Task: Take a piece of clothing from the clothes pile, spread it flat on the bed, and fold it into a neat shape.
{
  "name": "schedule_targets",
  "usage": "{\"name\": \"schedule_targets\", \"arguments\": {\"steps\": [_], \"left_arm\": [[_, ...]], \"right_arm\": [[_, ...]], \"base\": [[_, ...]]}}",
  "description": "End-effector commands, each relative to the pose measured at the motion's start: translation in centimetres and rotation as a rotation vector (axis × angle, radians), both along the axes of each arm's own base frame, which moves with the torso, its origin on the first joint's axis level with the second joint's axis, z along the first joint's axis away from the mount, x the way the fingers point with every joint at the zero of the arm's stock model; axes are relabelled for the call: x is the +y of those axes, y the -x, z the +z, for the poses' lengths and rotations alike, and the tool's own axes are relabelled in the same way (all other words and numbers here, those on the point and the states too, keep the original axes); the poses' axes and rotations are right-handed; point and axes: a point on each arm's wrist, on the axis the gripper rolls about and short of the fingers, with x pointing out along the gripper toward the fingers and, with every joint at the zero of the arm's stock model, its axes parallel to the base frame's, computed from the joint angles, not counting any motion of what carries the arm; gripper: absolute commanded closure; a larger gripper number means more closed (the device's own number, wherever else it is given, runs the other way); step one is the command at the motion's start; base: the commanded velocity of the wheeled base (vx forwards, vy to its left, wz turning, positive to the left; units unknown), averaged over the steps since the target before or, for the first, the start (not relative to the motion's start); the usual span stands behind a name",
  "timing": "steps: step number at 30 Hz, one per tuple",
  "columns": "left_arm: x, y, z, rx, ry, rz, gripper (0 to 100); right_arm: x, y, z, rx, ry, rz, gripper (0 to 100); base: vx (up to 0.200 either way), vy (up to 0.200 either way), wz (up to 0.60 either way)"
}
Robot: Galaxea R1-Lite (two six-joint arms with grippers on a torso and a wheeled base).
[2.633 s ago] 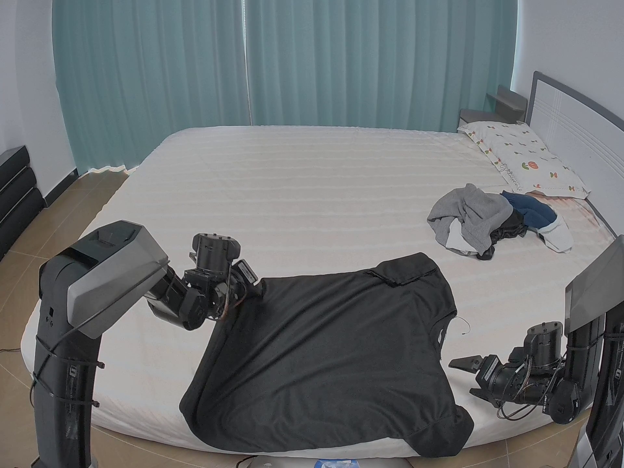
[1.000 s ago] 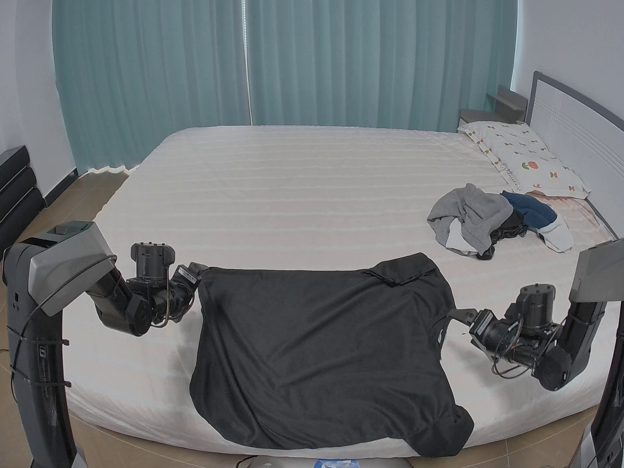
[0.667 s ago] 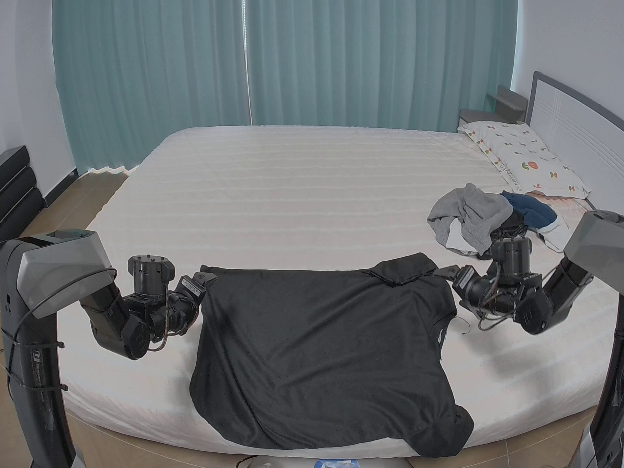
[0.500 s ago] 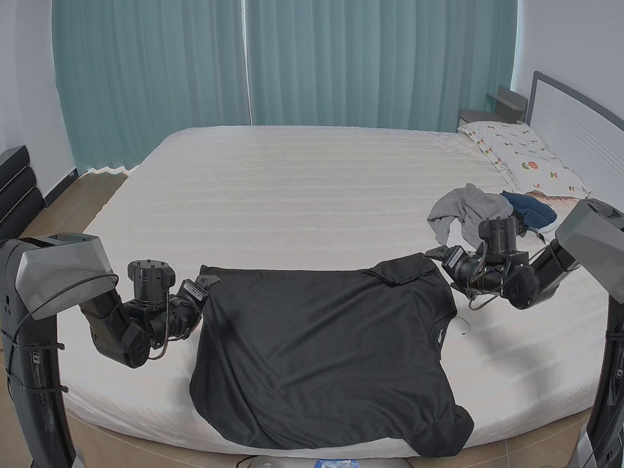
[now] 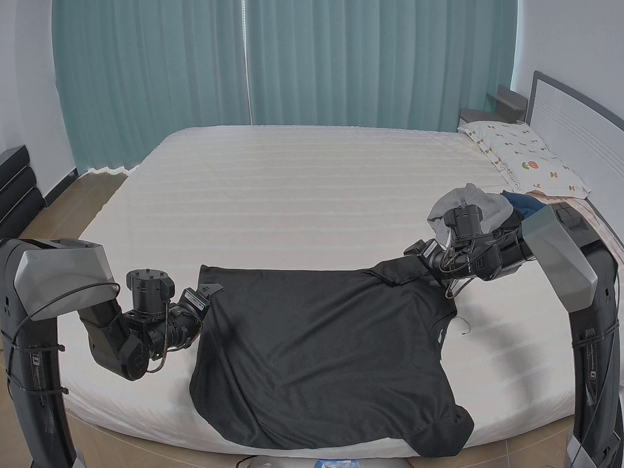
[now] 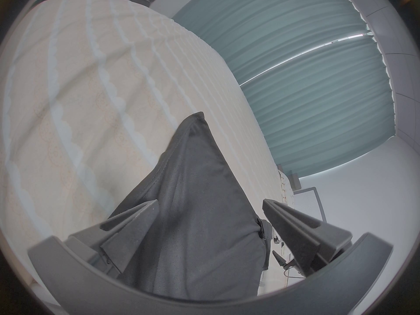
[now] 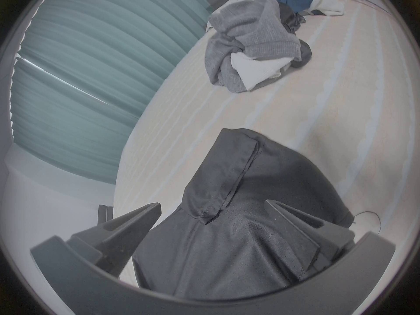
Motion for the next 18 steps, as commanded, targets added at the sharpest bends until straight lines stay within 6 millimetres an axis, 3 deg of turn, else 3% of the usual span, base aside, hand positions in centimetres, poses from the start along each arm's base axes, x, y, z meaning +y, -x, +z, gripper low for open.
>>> {"name": "schedule_targets", "arguments": {"steps": [1,3,9,18], "left_arm": [[-0.1,0.2,-0.1,0.004,0.0,-0.003,0],[-0.1,0.2,-0.1,0.004,-0.002,-0.003,0],[-0.1,0.2,-0.1,0.004,-0.002,-0.003,0],[-0.1,0.2,-0.1,0.004,-0.002,-0.005,0]], "right_arm": [[0.3,-1.1,-0.2,0.006,-0.009,0.007,0],[0.5,-2.0,0.1,-0.002,-0.02,0.004,0],[1.7,-3.2,-2.5,0.021,-0.013,0.002,0],[2.5,-3.5,-3.0,0.014,-0.015,0.004,0]], "base": [[0.0,0.0,0.0],[0.0,0.0,0.0],[0.0,0.0,0.0],[0.0,0.0,0.0]]}}
